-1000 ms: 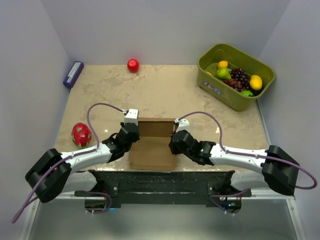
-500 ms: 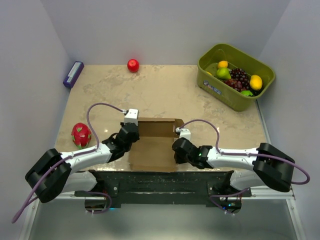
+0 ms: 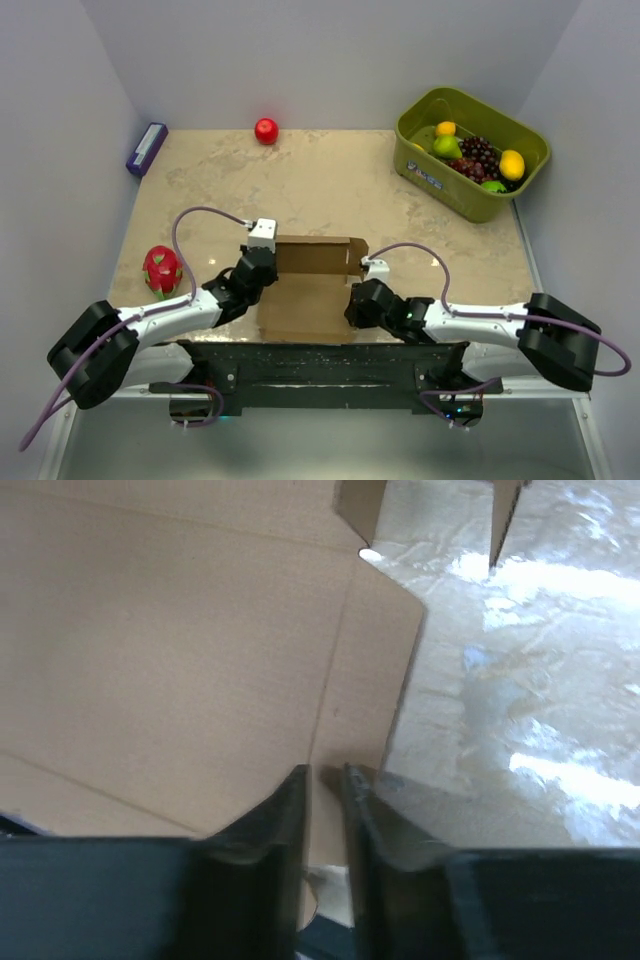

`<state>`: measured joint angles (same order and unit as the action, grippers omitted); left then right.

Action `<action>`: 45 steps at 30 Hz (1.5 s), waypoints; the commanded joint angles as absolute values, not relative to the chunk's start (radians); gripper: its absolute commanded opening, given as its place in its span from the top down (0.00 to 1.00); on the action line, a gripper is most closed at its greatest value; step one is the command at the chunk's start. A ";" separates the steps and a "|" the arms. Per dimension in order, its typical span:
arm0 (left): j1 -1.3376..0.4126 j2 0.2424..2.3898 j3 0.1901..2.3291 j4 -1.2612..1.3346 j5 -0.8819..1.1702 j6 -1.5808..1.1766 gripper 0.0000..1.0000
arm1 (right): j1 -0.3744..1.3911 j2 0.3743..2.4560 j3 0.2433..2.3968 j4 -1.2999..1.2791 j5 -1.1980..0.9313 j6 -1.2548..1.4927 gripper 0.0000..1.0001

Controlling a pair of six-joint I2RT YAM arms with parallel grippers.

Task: Fold the paper box

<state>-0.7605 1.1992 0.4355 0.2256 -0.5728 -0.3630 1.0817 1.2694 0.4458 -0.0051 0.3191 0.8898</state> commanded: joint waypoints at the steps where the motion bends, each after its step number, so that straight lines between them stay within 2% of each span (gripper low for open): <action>1: -0.765 1.180 0.425 0.278 -0.594 -0.357 1.00 | 1.083 1.104 0.477 -0.136 0.371 0.871 0.61; 6: -0.765 1.177 0.423 0.278 -0.586 -0.365 1.00 | 1.039 0.934 0.557 -0.308 0.488 0.812 0.43; 7: -0.764 1.175 0.423 0.279 -0.584 -0.367 1.00 | 1.002 0.907 0.564 -0.316 0.486 0.778 0.37; 9: -0.765 1.172 0.425 0.279 -0.583 -0.370 1.00 | 0.924 0.894 0.568 -0.315 0.453 0.744 0.33; 15: -0.765 1.158 0.422 0.282 -0.580 -0.373 1.00 | 0.851 0.934 0.546 -0.171 0.457 0.629 0.29; 22: -0.765 1.154 0.416 0.287 -0.574 -0.373 1.00 | 0.815 1.120 0.545 0.044 0.388 0.565 0.30; 25: -0.765 1.150 0.416 0.293 -0.574 -0.368 1.00 | 0.808 1.195 0.561 0.084 0.385 0.539 0.37; 26: -0.765 1.150 0.414 0.296 -0.574 -0.367 1.00 | 0.805 1.224 0.572 0.092 0.380 0.525 0.47; 28: -0.765 1.150 0.413 0.298 -0.580 -0.361 1.00 | 0.805 1.244 0.589 0.098 0.370 0.517 0.59; 29: -0.765 1.152 0.414 0.298 -0.583 -0.359 1.00 | 0.805 1.252 0.610 0.095 0.358 0.512 0.71; 32: -0.765 1.158 0.414 0.302 -0.594 -0.359 1.00 | 0.807 1.270 0.652 0.081 0.333 0.496 0.93; 34: -0.769 1.163 0.413 0.305 -0.601 -0.360 1.00 | 0.807 1.282 0.670 0.060 0.316 0.497 1.00; 38: -0.781 1.178 0.414 0.310 -0.615 -0.365 1.00 | 0.837 1.304 0.709 0.023 0.304 0.515 1.00; 45: -0.793 1.200 0.422 0.311 -0.624 -0.370 1.00 | 0.945 1.377 0.768 -0.060 0.413 0.538 1.00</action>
